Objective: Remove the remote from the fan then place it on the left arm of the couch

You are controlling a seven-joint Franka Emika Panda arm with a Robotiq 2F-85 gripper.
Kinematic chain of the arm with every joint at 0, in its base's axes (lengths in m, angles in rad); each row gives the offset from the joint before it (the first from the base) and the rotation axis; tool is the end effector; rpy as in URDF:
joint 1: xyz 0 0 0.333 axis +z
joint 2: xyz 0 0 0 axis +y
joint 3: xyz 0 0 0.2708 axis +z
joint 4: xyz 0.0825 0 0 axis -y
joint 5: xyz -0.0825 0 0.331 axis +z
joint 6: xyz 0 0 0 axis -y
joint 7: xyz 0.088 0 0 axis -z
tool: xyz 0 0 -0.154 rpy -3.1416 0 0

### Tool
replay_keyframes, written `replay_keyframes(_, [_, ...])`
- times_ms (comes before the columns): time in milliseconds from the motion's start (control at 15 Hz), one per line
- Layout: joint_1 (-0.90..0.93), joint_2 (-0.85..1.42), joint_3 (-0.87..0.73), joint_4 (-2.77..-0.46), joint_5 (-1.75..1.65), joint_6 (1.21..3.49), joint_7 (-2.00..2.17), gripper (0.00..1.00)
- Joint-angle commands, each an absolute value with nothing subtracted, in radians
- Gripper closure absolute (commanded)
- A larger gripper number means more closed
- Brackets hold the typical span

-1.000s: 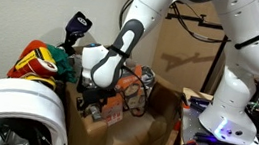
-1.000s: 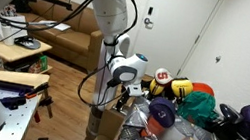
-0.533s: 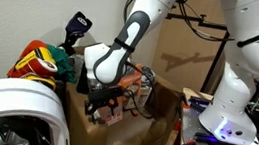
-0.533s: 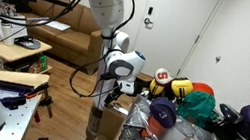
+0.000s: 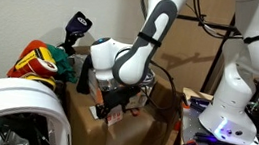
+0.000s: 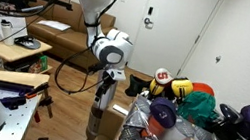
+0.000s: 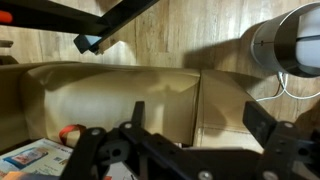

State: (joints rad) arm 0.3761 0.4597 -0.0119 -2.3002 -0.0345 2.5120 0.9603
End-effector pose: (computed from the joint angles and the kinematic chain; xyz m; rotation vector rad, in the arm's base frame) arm 0.4130 0.1559 0.0918 2.8422 -0.8252 -0.2705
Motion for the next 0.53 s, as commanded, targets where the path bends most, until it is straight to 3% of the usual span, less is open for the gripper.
replay_keyframes(0, [0.388, 0.369, -0.011, -2.441, -0.124, 2.634, 0.950, 0.00])
replay_keyframes(133, [0.369, 0.347, 0.007, -2.502, -0.116, 2.736, 0.926, 0.00])
replay_keyframes(200, [0.382, 0.403, -0.004, -2.418, -0.106, 2.659, 0.957, 0.00])
replay_keyframes(467, [0.384, 0.378, -0.002, -2.472, -0.104, 2.716, 0.948, 0.00])
